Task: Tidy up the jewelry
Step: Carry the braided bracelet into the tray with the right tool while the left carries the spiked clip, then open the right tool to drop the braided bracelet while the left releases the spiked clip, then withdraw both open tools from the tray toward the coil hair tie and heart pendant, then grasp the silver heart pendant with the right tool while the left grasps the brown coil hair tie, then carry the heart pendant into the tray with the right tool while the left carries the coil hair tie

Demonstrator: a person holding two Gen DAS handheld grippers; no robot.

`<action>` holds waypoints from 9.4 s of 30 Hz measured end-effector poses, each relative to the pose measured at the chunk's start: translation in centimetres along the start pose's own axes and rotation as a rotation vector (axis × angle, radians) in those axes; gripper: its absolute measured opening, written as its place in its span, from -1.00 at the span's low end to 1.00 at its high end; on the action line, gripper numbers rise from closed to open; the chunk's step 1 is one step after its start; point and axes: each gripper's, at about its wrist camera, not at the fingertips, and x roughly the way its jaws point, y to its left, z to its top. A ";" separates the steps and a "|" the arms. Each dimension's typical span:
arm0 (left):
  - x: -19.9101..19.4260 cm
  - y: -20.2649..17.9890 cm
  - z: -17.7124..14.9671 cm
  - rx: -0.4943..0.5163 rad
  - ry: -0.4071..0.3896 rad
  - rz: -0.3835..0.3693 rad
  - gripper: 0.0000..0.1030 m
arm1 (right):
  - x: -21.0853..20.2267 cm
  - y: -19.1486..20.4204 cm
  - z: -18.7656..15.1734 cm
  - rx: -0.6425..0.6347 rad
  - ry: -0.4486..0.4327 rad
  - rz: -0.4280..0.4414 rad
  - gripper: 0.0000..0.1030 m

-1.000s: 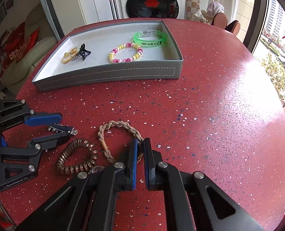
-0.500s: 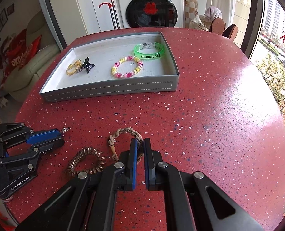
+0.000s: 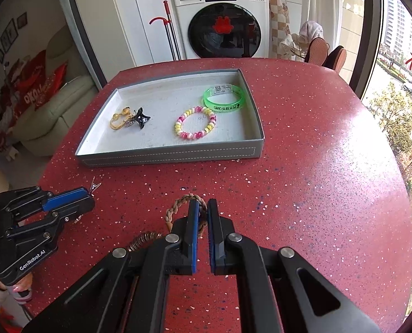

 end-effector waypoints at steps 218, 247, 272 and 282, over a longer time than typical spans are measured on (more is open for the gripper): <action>6.3 -1.6 1.2 -0.030 0.096 0.067 -0.42 | 2.0 1.4 -7.3 0.021 -0.004 -0.026 -0.63; 0.1 1.6 0.9 -0.191 -0.034 0.074 -0.42 | -0.1 0.8 -3.8 0.086 -0.031 0.066 -0.63; 0.3 5.4 4.6 -0.242 -0.087 0.124 -0.42 | 1.6 -0.3 4.9 0.092 -0.079 0.108 -0.63; 2.9 6.5 6.9 -0.256 -0.075 0.161 -0.42 | 4.9 -1.0 8.8 0.087 -0.073 0.097 -0.63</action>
